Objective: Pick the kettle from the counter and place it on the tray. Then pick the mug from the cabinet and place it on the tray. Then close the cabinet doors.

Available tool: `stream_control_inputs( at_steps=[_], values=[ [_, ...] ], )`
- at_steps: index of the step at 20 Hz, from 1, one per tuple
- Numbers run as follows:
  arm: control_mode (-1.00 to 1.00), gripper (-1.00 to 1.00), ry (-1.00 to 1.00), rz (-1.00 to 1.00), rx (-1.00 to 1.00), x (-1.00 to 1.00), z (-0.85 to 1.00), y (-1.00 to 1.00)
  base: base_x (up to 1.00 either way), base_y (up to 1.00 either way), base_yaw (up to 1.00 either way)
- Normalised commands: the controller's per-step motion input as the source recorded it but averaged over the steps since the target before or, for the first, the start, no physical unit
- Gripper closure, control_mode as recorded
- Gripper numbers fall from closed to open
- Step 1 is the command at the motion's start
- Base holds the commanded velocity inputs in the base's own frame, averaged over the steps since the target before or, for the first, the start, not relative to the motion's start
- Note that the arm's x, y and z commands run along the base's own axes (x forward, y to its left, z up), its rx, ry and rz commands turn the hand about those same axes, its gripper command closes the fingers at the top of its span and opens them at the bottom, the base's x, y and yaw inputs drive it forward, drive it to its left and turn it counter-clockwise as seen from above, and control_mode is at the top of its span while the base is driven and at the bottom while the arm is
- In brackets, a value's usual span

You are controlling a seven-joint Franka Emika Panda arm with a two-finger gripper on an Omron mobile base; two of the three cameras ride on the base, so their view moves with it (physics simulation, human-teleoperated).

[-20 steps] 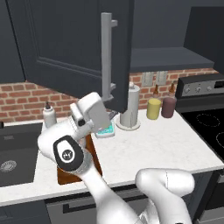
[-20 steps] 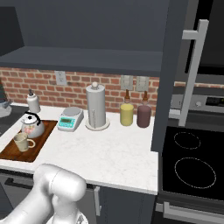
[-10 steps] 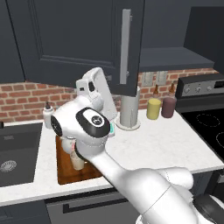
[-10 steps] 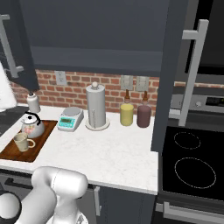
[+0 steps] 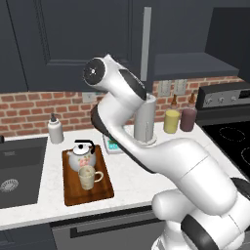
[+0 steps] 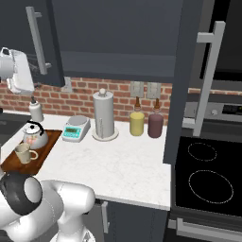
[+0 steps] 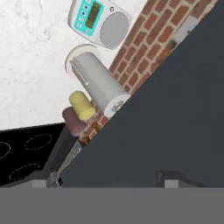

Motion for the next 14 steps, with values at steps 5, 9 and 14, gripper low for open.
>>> stream_control_inputs(
  at_steps=[5,9,14],
  values=[
    [-1.00,-1.00,0.58,0.23,-0.25,0.78,-0.34,0.00,0.00,0.00,0.00],
    [-1.00,-1.00,0.02,0.16,-0.18,0.81,-0.90,0.13,0.00,0.00,0.00],
    [-1.00,-1.00,-0.32,0.22,-0.14,0.68,-0.91,0.02,0.00,0.00,0.00]
  ],
)
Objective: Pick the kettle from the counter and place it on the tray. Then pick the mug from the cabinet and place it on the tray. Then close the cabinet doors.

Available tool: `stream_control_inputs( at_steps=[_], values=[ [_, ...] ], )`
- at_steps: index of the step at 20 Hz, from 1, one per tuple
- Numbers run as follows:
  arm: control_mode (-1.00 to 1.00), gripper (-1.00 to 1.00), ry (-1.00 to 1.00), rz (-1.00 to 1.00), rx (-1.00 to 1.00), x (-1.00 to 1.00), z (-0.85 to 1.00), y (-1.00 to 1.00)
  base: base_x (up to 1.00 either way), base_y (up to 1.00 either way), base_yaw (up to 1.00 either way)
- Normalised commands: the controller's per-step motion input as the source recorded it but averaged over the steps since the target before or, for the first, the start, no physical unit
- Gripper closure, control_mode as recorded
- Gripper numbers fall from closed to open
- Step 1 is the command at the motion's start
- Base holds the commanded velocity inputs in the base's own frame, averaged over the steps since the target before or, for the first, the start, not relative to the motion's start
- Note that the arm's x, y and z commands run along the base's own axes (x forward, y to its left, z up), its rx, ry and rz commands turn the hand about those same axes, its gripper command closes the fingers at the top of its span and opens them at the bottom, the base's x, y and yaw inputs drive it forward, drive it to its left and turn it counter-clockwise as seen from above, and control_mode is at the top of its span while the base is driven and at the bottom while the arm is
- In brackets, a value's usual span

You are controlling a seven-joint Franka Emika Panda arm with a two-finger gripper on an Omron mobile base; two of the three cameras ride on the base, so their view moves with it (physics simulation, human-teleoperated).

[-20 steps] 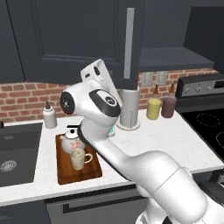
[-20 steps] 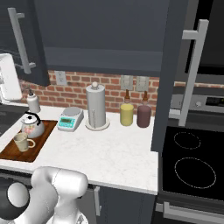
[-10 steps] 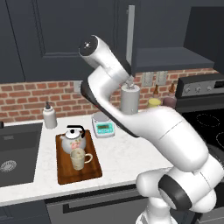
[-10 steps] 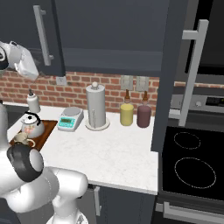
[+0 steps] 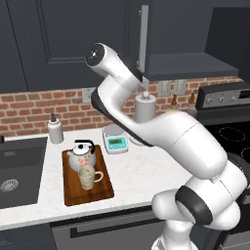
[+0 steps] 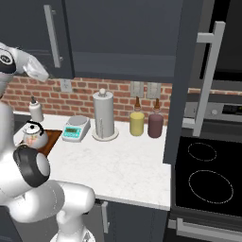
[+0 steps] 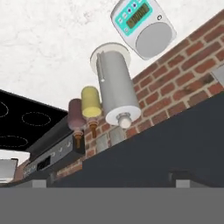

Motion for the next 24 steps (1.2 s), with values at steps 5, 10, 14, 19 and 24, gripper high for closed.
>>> stream_control_inputs(
  at_steps=[5,10,14,19,24],
  values=[
    [-1.00,-1.00,-0.08,0.31,-0.04,0.59,-0.14,-0.15,0.00,0.00,0.00],
    [-1.00,-1.00,0.05,0.23,-0.09,0.11,-0.01,-0.10,0.00,0.00,0.00],
    [-1.00,-1.00,0.04,0.14,-0.14,-0.08,-0.08,0.00,0.00,0.00,0.00],
    [-1.00,-1.00,-0.02,0.10,-0.10,-0.18,-0.17,-0.01,0.00,0.00,0.00],
    [-1.00,-1.00,-0.08,0.02,-0.05,-0.70,0.00,-0.14,0.00,0.00,0.00]
  ],
)
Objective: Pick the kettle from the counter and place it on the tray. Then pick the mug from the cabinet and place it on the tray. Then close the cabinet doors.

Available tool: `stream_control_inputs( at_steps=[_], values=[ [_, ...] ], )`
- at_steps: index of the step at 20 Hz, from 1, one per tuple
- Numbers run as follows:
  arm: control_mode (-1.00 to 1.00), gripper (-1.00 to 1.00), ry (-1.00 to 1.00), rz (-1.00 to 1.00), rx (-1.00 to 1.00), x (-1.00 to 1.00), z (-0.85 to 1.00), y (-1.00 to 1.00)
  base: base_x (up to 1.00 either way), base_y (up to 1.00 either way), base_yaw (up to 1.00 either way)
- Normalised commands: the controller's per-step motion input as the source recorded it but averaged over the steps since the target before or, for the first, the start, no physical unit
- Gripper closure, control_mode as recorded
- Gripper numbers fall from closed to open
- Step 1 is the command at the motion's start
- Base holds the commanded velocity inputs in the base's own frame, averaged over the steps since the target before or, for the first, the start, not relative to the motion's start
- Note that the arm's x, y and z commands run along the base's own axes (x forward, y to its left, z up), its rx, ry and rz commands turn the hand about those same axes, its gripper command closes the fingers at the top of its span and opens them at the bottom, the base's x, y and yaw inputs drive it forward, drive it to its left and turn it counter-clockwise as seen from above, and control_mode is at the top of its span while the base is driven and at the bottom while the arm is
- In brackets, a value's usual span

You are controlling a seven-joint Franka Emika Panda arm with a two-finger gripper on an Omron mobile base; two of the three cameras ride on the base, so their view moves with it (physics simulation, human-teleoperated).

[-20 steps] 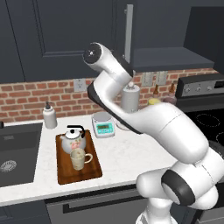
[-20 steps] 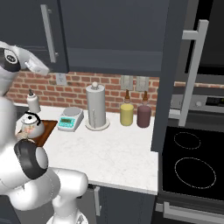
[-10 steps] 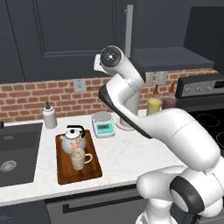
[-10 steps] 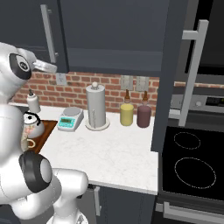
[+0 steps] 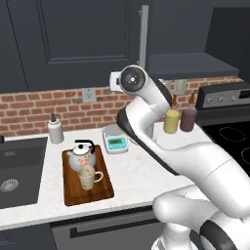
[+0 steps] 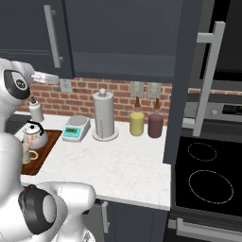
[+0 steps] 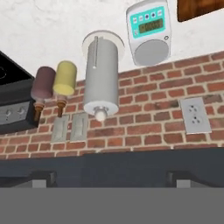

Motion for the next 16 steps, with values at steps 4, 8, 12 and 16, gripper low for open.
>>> stream_control_inputs(
  at_steps=[4,8,12,16],
  values=[
    [-1.00,-1.00,-0.02,0.02,-0.02,-1.00,0.06,-0.29,0.00,0.00,0.00],
    [-1.00,-1.00,0.00,0.02,0.00,-1.00,0.03,-0.47,0.00,0.00,0.00],
    [-1.00,-1.00,0.04,0.00,0.07,-0.76,0.00,-0.72,0.00,0.00,0.00],
    [-1.00,-1.00,0.09,-0.03,0.13,-0.22,0.00,-0.78,0.00,0.00,0.00]
  ],
)
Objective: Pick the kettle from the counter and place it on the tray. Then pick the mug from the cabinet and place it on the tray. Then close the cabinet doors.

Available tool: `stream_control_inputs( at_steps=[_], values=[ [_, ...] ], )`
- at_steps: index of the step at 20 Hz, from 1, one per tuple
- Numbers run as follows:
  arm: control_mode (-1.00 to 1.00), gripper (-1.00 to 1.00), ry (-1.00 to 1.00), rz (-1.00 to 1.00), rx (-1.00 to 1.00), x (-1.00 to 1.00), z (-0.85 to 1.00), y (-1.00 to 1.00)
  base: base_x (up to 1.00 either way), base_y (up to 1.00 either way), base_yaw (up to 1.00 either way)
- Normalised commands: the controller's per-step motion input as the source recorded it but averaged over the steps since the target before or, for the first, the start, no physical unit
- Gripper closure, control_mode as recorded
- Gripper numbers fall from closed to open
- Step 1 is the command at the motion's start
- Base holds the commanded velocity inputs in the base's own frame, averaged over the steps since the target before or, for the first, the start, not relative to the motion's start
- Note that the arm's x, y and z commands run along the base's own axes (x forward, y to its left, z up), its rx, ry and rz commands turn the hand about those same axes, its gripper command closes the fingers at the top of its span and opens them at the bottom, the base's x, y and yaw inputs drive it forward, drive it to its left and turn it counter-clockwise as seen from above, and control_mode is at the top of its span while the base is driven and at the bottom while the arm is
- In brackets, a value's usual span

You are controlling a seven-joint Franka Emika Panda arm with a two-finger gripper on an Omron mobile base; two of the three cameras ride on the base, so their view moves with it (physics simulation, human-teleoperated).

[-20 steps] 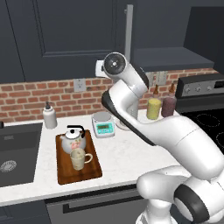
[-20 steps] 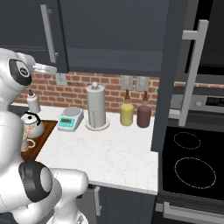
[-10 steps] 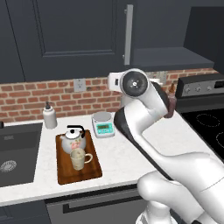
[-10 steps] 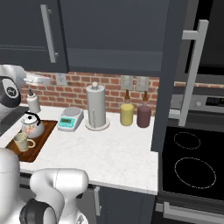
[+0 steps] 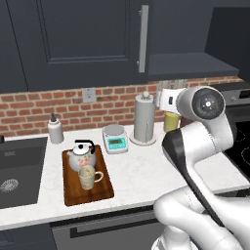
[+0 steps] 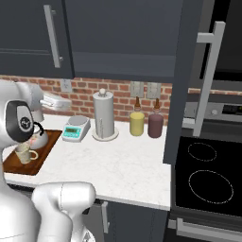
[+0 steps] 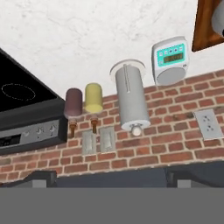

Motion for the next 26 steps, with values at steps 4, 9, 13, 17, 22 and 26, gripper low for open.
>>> stream_control_inputs(
  at_steps=[4,9,13,17,22,26],
  values=[
    [-1.00,-1.00,0.08,-0.01,0.15,-0.07,0.00,-0.70,0.00,0.00,0.00],
    [-1.00,-1.00,0.02,0.00,0.14,0.00,-0.07,-0.54,0.00,0.00,0.00],
    [-1.00,-1.00,-0.01,0.00,0.19,0.00,-0.23,-0.42,0.00,0.00,0.00],
    [-1.00,-1.00,-0.10,0.00,0.21,0.00,-0.22,-0.29,0.00,0.00,0.00],
    [-1.00,-1.00,-0.14,0.00,0.19,0.00,-0.28,-0.23,0.00,0.00,0.00],
    [-1.00,-1.00,-0.26,0.00,0.24,0.00,-0.33,-0.18,0.00,0.00,0.00]
  ],
)
